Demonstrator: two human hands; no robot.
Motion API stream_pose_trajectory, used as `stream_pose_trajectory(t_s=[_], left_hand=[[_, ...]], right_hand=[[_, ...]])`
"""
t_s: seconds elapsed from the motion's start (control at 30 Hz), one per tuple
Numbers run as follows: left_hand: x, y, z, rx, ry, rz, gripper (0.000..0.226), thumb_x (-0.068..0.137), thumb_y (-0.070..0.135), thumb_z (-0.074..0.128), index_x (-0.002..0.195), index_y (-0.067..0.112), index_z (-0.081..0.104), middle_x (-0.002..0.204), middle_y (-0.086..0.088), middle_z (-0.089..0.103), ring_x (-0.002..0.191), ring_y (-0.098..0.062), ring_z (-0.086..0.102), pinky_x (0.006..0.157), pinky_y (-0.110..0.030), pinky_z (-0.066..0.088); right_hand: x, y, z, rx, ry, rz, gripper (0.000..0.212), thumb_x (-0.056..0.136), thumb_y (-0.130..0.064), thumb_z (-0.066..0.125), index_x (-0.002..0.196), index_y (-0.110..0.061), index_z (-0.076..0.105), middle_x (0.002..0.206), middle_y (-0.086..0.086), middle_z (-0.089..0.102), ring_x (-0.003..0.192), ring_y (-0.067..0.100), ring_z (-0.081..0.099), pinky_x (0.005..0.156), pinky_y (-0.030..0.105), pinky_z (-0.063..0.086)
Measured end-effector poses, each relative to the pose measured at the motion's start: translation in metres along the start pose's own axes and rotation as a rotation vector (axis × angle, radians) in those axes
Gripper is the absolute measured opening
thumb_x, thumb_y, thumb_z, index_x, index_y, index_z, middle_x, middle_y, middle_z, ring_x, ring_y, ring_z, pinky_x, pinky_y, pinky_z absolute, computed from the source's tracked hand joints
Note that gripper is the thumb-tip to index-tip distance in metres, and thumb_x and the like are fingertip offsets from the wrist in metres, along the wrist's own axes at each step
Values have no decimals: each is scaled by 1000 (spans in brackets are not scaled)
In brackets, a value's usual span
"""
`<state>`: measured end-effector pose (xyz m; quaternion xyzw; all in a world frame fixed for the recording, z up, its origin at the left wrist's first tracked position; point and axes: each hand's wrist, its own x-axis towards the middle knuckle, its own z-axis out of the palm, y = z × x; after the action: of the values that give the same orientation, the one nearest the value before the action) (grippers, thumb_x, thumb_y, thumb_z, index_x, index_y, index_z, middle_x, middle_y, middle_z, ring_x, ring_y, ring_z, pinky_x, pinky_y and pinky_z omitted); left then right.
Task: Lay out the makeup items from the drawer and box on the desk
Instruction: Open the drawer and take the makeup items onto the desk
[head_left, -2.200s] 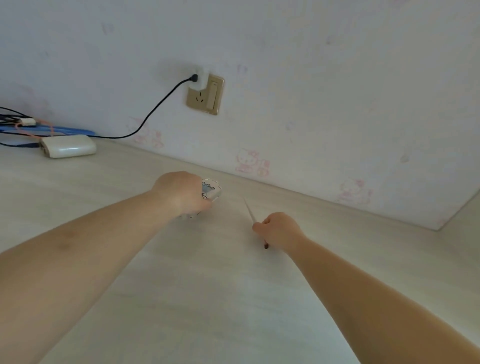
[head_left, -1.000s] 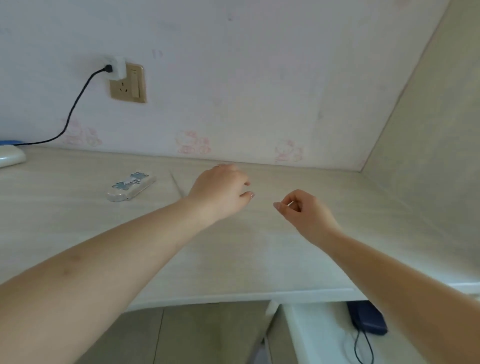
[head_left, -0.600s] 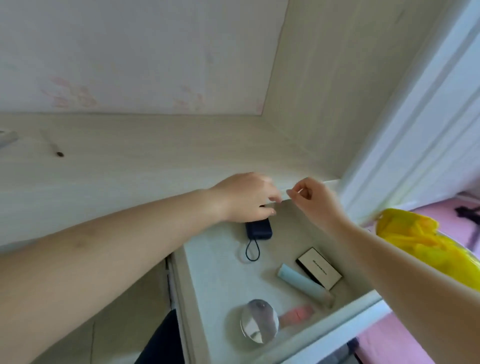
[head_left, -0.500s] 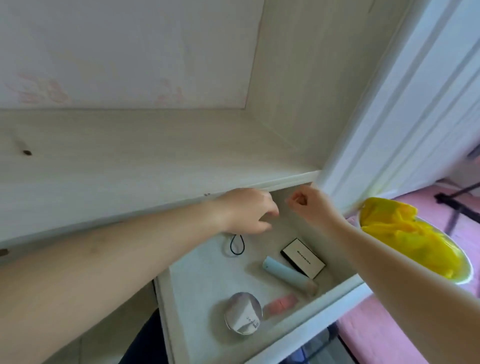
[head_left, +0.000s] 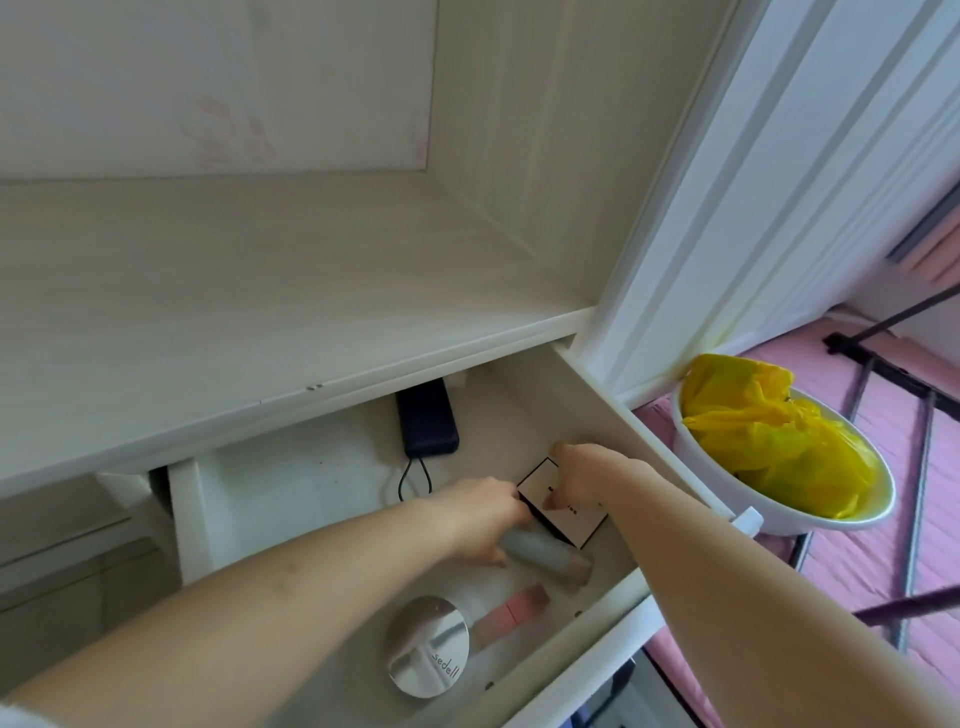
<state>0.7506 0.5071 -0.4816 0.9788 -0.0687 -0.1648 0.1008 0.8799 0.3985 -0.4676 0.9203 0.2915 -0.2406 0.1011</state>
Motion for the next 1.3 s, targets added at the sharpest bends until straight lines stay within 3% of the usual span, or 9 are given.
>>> stream_pose_trajectory(t_s=[0.2,0.43,0.67,0.73,0.83,0.9,0.97,1.17,1.3], left_hand=[[14,-13,16,-57,26,-31,53,81,36,69,129,23,51,124,-5,52,119,-27,49,90,-38,44],[26,-13,27,-86,62,32,48,80,37,68,125,27,54,121,-1,56,114,-26,53,89,-38,47],[-4,-14,-11,50,63,45,30,81,40,60,97,15,63,102,-3,57,90,-25,60,67,-36,49],[-22,-17,-28,48,71,42,28,79,38,60,95,16,65,98,-3,59,86,-23,59,67,-37,51],[-52,-22,-51,-49,116,-11,29,77,38,62,101,23,67,97,2,62,89,-18,59,75,-38,52],[-74,-22,-69,-148,183,-65,30,75,39,66,104,28,66,98,8,63,91,-13,59,76,-34,51],[-97,-20,-86,-244,278,-115,30,73,40,71,101,31,64,93,13,63,85,-8,57,68,-24,47],[-165,-26,-127,-435,570,-222,37,67,44,78,91,27,55,77,10,52,66,-7,48,57,-23,37],[-206,-43,-152,-562,818,-246,52,65,39,82,93,9,52,78,4,49,65,-12,45,59,-23,38]], right_hand=[[13,-6,11,-95,-54,13,70,71,-49,71,124,-12,46,116,7,59,104,27,59,76,32,46],[17,-11,23,-124,-40,45,79,67,-44,74,129,-10,38,130,13,44,117,32,51,90,37,47],[-1,-2,12,15,17,-14,61,68,-48,66,114,-13,45,116,11,49,98,28,54,72,31,43],[-10,-1,6,70,34,-19,52,68,-47,64,105,-17,44,110,9,48,88,25,54,62,29,42],[-34,-4,-10,163,55,-51,65,72,-47,63,127,-22,38,123,9,43,90,22,54,63,27,43],[-53,-9,-23,166,101,-85,85,76,-50,63,146,-27,20,135,9,37,96,21,52,72,27,44],[-73,-16,-37,164,168,-123,91,76,-55,62,148,-29,14,136,7,38,98,22,52,76,27,45],[-124,-51,-83,190,324,-250,91,77,-51,60,150,-30,9,136,-2,36,112,21,47,81,27,40],[-148,-94,-118,192,418,-366,83,76,-49,62,146,-34,19,125,-4,39,96,18,49,76,28,43]])
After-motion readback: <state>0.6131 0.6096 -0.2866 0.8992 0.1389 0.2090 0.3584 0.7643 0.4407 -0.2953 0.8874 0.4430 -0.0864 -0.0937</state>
